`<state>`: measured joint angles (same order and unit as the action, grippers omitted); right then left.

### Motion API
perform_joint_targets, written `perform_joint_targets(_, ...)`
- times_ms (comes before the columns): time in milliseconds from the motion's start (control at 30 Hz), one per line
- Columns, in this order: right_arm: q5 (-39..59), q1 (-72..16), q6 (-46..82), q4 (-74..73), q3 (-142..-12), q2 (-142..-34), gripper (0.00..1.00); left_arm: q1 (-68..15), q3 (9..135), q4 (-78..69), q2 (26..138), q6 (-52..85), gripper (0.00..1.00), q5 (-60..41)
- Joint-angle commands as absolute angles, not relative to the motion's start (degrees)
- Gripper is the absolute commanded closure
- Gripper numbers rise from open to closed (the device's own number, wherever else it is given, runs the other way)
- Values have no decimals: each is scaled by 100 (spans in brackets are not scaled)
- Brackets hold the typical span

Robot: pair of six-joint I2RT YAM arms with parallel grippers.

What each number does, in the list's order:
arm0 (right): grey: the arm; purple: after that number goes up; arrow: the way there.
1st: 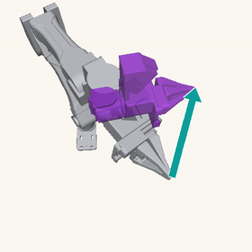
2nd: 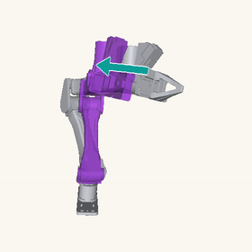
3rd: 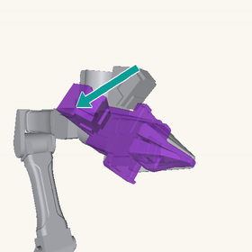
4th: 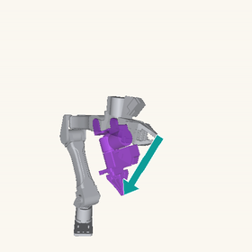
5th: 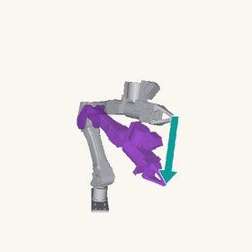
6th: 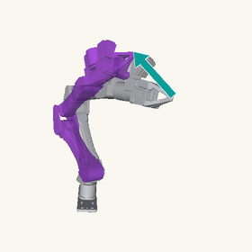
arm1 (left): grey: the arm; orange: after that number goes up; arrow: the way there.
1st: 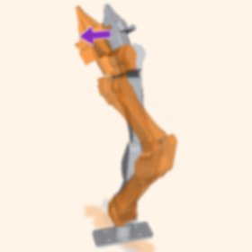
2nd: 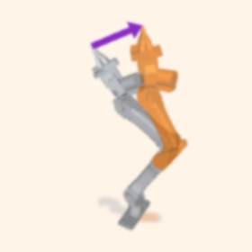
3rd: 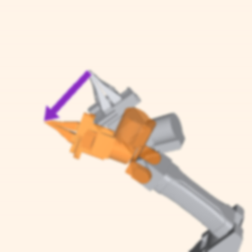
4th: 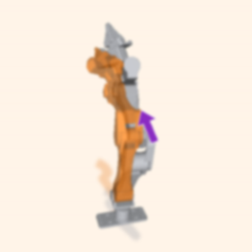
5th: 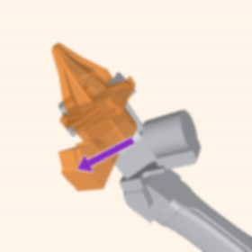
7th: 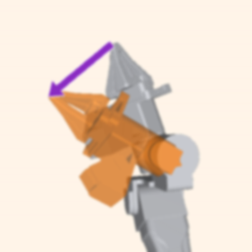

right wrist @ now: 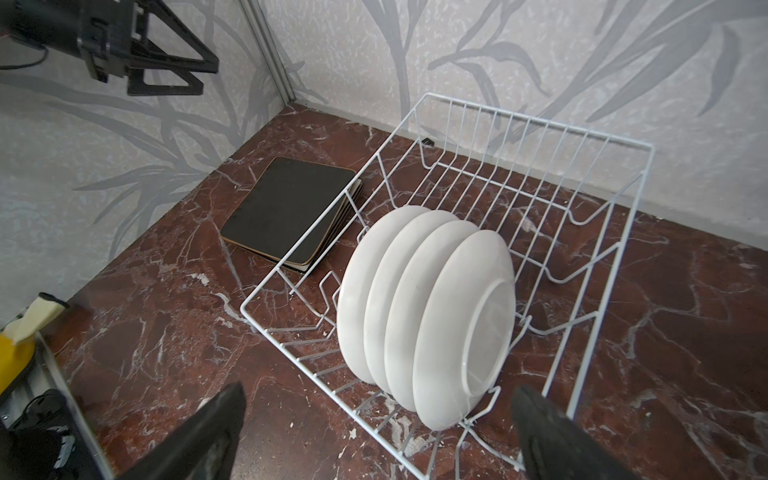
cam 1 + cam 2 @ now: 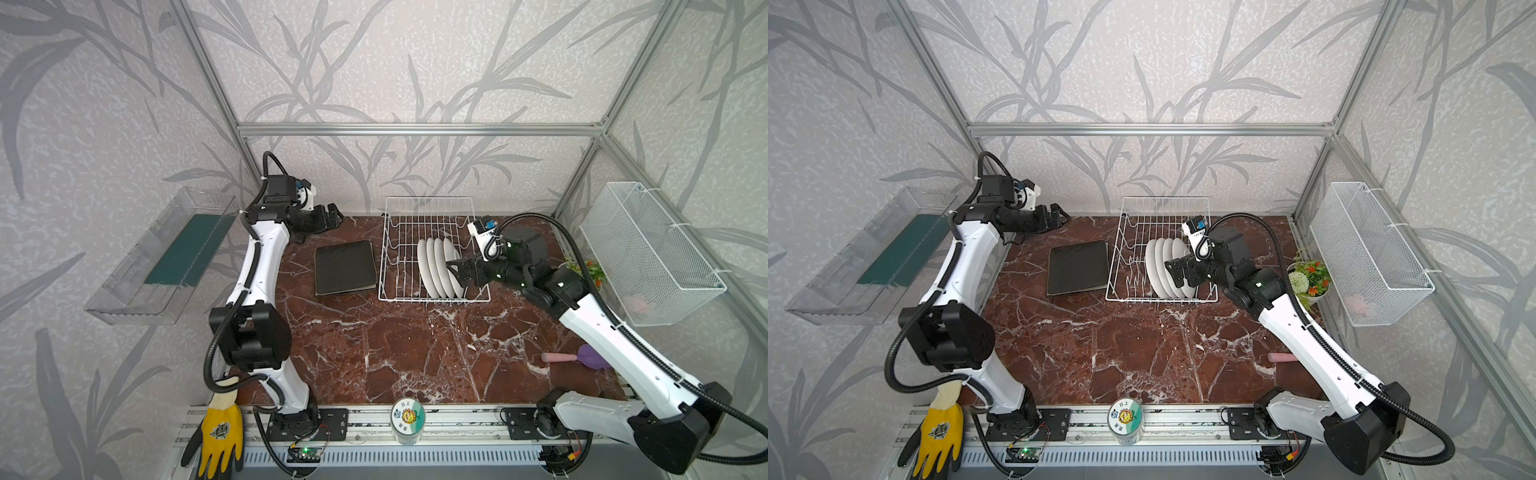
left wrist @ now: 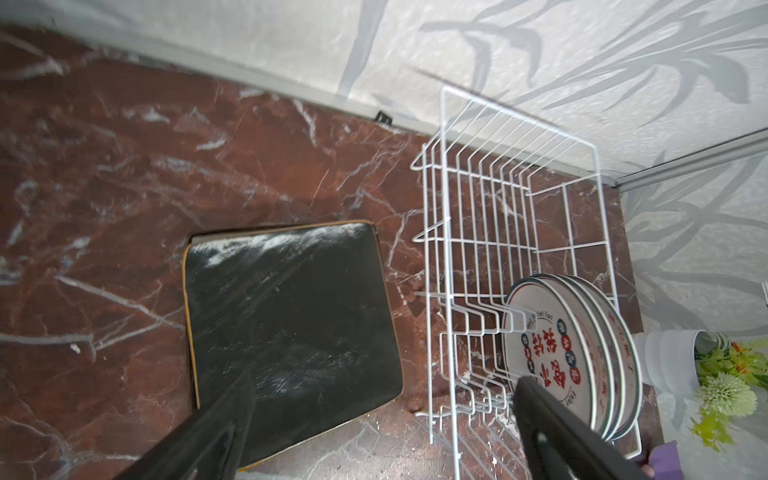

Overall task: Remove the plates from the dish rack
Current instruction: 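Move the left gripper over the rack to the patterned plates' rims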

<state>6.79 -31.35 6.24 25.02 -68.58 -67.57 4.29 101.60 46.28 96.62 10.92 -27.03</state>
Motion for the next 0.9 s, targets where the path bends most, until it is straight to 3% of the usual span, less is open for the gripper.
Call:
perform_joint_targets(0, 236, -3164, 544, 2156, -6571, -6452, 1, 213, 9533, 4077, 9030, 1025, 1, -2502)
perform_joint_targets(267, -113, -3156, 475, 1984, -6223, -6206, 1, -537, 8078, 2737, 8049, 1182, 1, -2279)
perform_joint_targets(467, -270, -3163, 446, 2079, -6171, -6101, 1, -976, 7983, 2588, 8211, 1334, 4, -2568)
perform_joint_targets(867, -237, -3156, 625, 2062, -6038, -6042, 1, -2043, 8446, 2792, 9195, 1702, 33, -3006)
